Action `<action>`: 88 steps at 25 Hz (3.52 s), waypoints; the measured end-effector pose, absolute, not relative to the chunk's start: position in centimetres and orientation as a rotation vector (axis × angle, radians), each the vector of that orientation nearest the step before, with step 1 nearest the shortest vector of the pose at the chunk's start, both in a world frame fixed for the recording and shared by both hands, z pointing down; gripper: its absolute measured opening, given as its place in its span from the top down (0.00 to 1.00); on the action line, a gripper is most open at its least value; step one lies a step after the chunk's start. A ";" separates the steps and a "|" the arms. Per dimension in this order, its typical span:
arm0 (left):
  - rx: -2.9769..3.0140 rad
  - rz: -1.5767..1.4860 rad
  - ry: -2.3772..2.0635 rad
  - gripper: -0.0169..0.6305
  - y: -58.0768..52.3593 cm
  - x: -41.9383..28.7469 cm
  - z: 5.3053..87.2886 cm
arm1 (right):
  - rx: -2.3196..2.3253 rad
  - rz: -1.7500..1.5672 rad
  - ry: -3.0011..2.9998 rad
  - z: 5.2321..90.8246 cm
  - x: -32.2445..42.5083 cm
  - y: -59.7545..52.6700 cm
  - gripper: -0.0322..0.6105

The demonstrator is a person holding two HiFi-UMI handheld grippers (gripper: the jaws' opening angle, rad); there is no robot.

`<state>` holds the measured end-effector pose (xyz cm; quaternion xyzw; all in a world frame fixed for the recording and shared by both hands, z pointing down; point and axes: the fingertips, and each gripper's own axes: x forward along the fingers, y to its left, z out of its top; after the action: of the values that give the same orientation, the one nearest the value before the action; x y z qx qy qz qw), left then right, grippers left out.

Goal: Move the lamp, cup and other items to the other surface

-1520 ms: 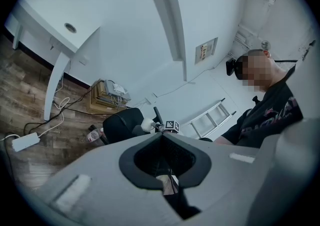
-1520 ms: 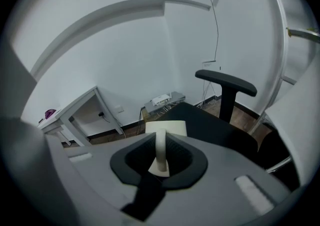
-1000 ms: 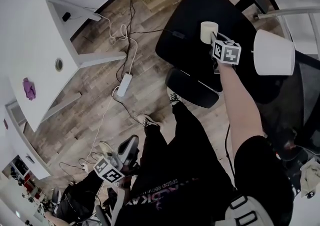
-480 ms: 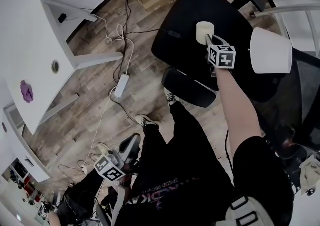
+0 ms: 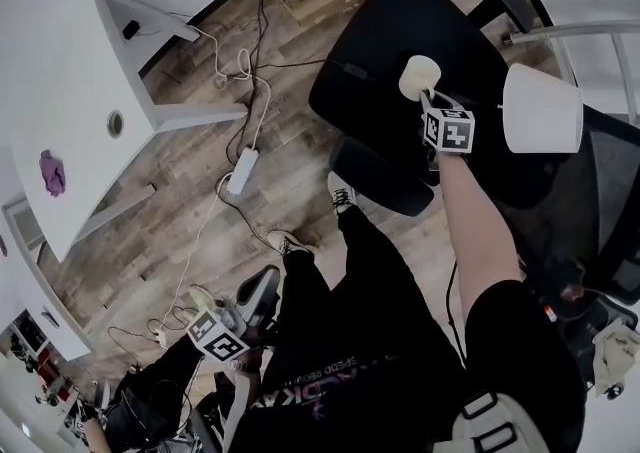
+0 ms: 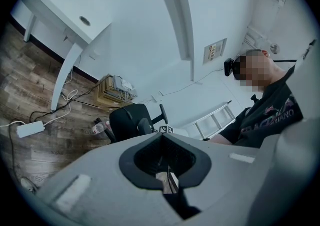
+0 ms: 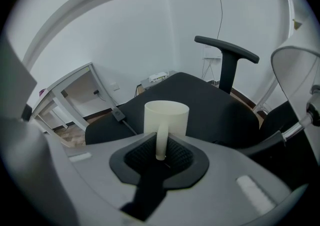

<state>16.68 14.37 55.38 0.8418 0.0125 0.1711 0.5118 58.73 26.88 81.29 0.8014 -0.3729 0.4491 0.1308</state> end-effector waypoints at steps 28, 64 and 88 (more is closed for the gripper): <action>2.195 0.172 0.113 0.98 10.0 10.3 50.0 | 2.374 1.263 -1.739 59.5 43.6 21.3 0.95; 2.283 -0.210 -0.159 0.98 6.0 -17.1 44.2 | 0.442 1.010 -2.842 45.7 -17.1 7.6 0.94; 2.312 -0.227 -0.074 0.98 6.8 -17.4 43.4 | 0.519 0.957 -2.881 45.1 -17.4 8.3 0.94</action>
<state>-17.38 6.85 43.44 0.9128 -0.0291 -0.0896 0.3974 -17.41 8.34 45.07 0.1684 -0.9350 0.3105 0.0308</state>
